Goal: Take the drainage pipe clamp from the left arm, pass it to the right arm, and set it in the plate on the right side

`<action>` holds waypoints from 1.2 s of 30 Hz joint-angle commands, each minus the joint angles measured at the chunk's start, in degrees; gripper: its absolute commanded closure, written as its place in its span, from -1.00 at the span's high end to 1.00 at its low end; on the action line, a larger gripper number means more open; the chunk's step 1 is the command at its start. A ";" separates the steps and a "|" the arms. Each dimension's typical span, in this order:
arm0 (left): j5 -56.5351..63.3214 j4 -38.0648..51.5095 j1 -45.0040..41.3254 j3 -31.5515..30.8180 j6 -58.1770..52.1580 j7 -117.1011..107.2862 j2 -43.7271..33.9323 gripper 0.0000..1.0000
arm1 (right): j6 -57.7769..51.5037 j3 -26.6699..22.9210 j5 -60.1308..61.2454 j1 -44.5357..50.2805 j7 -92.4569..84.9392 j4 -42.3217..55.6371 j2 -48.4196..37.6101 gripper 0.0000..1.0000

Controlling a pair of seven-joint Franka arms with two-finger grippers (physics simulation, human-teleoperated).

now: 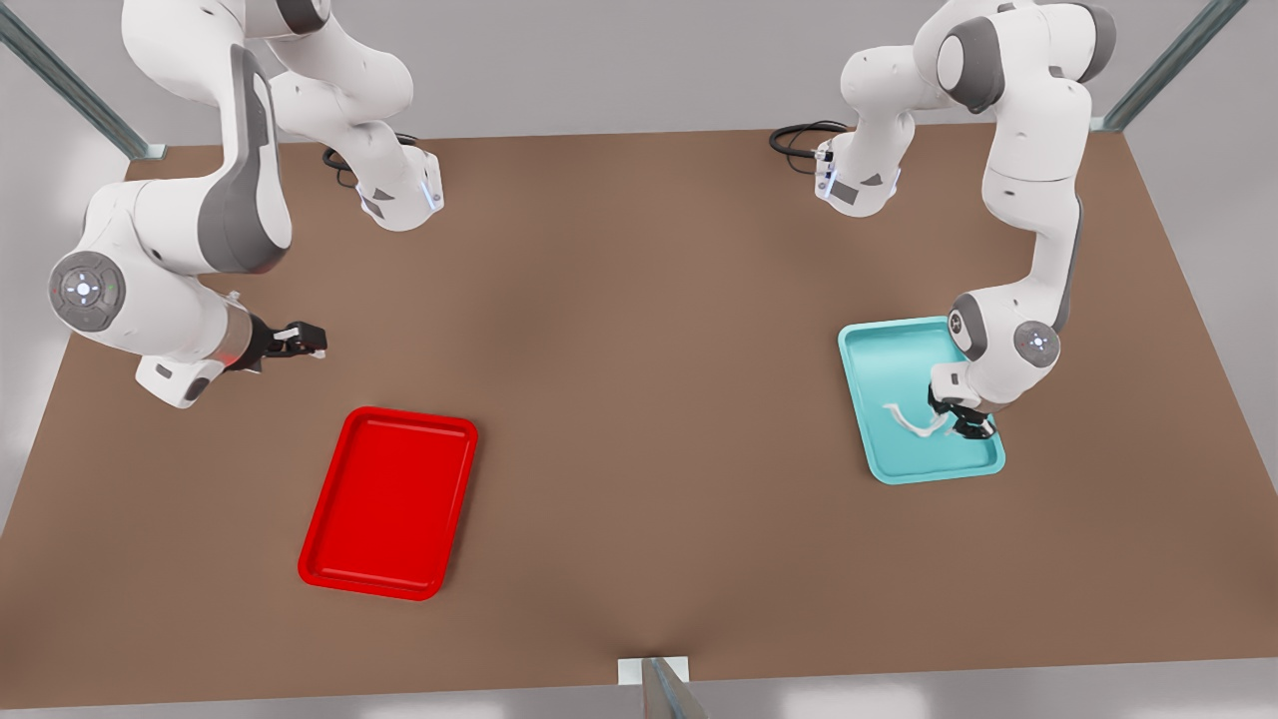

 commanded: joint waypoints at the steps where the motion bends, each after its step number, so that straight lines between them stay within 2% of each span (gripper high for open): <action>1: -0.20 0.06 -0.12 0.02 0.49 8.14 0.05 -0.10 | -0.04 -0.04 -0.05 -0.02 -0.23 0.02 -0.06 1.00; 11: -0.02 0.33 0.31 0.46 -0.30 2.87 0.31 -0.09 | -0.04 -0.04 -0.14 0.16 -0.23 0.02 0.03 1.00; 18: -0.02 0.15 0.23 1.69 -7.42 -2.05 0.66 -0.09 | -0.04 -0.04 -0.23 0.51 -0.23 0.02 0.12 1.00; 23: -0.02 0.24 0.14 1.69 -8.04 -4.08 1.19 -0.10 | -0.04 -0.04 -0.23 0.60 -0.23 -0.06 0.12 1.00; 25: -0.02 0.24 0.14 1.69 -8.04 -4.08 1.19 -0.19 | -0.04 -0.04 -0.23 0.69 -0.23 -0.33 0.12 1.00; 27: -0.02 0.68 0.14 1.78 -10.14 -4.17 0.84 -0.56 | -0.04 -0.04 -0.32 0.86 -0.23 -0.33 0.12 1.00; 31: 0.33 0.94 0.14 1.78 -10.67 -5.13 0.22 -0.57 | -0.04 -0.04 -0.32 0.86 -0.23 -0.33 0.12 1.00; 36: 0.33 10.16 -2.31 1.61 -28.77 -19.35 -3.99 -0.57 | 0.13 -0.04 -0.32 0.86 -0.23 -0.33 0.12 1.00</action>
